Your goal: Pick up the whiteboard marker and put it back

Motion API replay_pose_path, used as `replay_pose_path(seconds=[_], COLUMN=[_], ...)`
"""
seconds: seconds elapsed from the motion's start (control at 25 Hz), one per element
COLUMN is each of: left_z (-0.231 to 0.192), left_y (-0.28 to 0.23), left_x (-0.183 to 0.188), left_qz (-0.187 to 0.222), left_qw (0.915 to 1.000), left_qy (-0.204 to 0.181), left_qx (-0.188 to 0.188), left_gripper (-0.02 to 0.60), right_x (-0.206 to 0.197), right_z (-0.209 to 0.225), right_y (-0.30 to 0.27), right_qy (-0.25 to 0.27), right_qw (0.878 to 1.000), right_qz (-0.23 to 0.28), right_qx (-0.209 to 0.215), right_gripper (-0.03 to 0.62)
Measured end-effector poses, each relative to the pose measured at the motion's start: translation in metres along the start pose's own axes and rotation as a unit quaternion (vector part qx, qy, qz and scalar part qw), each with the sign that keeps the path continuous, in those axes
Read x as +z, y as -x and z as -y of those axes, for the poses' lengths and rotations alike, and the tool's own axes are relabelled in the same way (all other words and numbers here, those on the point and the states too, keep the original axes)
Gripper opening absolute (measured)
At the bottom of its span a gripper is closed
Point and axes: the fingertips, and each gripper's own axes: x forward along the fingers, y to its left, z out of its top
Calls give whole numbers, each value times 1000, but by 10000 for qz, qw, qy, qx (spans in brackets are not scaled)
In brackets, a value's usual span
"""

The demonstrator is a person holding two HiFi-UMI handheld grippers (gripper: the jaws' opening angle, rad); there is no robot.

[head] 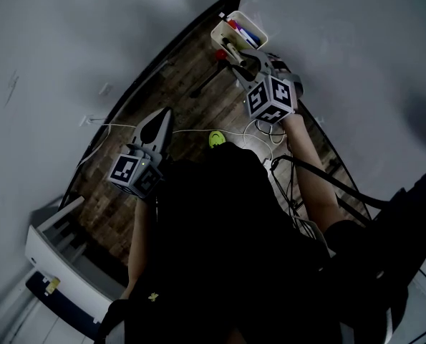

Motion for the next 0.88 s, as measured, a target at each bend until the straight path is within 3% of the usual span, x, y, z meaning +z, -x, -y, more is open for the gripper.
replay_pose_path(seconds=[0.28, 0.88], left_z=[-2, 7], left_y=[3, 9], left_x=[0, 4], left_qz=[49, 153], left_qw=[10000, 9999], left_qy=[-76, 13], left_qx=[-2, -38], left_gripper=[32, 32], right_x=[-1, 0], right_z=[-1, 4], right_y=[-3, 12], right_qy=[195, 29], right_qw=[9998, 9998], right_qz=[-72, 4], right_qx=[-29, -194], right_gripper=[102, 78])
